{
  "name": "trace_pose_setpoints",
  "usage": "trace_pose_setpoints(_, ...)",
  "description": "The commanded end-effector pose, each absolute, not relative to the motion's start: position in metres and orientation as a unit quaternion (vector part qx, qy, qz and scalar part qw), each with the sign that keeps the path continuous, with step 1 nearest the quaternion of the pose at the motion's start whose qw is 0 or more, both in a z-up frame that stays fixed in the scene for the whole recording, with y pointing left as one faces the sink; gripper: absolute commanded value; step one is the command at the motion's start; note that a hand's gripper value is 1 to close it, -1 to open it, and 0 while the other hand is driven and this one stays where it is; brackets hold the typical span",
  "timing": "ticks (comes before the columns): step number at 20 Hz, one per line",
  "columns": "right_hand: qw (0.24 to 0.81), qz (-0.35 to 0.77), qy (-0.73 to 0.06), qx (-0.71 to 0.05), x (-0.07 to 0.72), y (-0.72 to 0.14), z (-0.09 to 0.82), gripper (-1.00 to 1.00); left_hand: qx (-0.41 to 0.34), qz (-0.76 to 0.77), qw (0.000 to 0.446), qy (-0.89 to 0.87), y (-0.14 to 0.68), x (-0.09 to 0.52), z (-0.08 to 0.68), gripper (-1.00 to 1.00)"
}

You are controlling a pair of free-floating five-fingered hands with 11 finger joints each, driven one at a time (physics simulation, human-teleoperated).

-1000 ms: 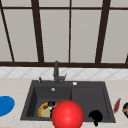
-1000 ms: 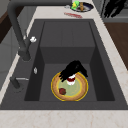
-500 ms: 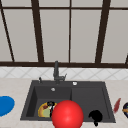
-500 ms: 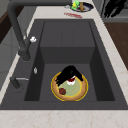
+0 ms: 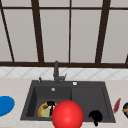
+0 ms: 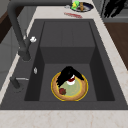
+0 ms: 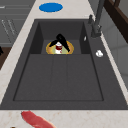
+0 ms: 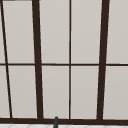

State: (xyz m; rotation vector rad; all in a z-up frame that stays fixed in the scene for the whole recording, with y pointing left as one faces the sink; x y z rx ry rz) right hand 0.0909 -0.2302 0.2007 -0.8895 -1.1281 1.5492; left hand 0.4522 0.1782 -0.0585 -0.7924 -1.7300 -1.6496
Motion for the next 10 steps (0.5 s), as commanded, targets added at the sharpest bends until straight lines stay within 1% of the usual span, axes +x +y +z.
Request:
trace_pose_setpoints(1, 0.492, 0.638, -0.465, -0.367, 0.091, -0.230, 0.201, 0.00, -0.296, -0.617, 0.310, -0.660, 0.181, 0.454, -0.072, 1.00)
trace_pose_setpoints(4, 0.492, 0.638, -0.465, -0.367, 0.091, -0.230, 0.201, 0.00, -0.288, -0.635, 0.284, -0.659, 0.180, 0.452, -0.052, 1.00)
trace_pose_setpoints(10, 0.492, 0.638, -0.465, -0.367, 0.091, -0.230, 0.201, 0.00, -0.268, -0.636, 0.280, -0.667, 0.179, 0.452, -0.037, 1.00)
